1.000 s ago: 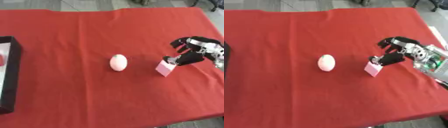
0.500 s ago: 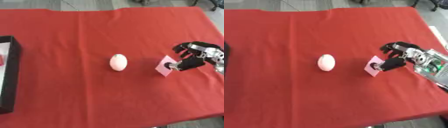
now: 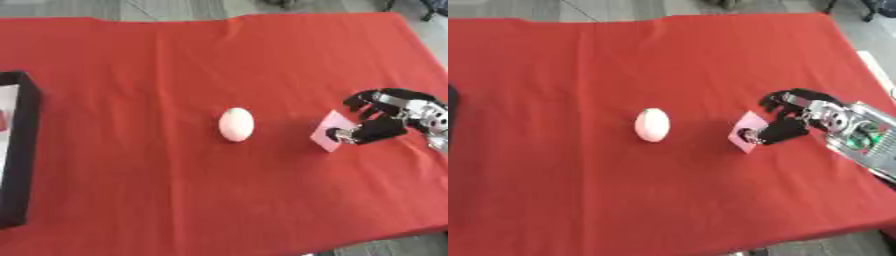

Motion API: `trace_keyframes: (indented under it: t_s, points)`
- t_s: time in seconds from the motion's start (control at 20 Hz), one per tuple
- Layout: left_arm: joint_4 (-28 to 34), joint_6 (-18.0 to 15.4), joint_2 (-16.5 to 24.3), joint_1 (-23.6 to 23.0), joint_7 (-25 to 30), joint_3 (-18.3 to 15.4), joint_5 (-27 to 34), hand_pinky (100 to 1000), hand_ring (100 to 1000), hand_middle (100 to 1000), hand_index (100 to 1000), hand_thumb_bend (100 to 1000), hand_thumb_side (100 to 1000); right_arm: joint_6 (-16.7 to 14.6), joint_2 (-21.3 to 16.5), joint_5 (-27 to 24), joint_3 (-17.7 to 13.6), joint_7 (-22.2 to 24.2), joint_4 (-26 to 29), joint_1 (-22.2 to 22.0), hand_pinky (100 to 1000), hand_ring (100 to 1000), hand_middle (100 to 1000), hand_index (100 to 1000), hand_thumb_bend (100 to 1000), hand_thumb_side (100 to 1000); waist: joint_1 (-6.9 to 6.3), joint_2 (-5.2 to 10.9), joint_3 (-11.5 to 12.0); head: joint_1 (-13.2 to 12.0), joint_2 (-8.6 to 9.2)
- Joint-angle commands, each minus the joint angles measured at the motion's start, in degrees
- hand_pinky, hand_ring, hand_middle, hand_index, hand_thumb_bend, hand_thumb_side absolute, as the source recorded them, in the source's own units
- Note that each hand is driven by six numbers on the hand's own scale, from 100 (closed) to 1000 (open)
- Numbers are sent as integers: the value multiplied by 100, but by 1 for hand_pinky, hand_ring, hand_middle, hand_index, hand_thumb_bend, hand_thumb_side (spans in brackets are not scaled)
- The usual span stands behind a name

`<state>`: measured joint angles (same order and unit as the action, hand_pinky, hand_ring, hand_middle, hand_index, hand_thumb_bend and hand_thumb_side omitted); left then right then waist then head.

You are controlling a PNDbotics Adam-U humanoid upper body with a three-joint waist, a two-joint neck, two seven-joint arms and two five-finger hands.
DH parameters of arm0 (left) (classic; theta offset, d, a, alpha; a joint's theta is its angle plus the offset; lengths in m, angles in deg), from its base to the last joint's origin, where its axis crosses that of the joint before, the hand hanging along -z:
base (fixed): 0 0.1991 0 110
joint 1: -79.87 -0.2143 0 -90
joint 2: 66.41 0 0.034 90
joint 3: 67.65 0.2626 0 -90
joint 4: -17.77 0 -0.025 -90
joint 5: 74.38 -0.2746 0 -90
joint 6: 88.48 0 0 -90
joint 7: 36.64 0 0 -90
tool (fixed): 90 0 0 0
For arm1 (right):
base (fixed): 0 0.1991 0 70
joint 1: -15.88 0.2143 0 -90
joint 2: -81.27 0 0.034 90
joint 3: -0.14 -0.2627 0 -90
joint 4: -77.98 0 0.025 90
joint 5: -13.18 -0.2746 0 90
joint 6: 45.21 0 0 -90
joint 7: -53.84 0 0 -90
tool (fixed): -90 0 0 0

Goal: Pick up the objects with one hand, pass them to the other hand, and then place them into the box on the other side of the table.

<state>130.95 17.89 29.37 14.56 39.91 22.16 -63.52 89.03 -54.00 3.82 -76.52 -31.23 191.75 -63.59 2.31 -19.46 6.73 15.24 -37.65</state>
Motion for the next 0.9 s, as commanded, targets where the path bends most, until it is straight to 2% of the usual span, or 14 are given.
trace_keyframes:
  t_s: [0.05,0.9]
  points:
    - [114,6,64,37,29,-48,3,907,732,743,777,355,748,95,-130,-5,-43,-57,82,29,868,879,868,916,403,376,-15,82,2,26,10]
    - [140,19,47,32,84,-14,9,908,732,755,768,317,773,427,-71,50,94,-148,82,75,868,875,864,910,419,357,-68,37,46,60,23]
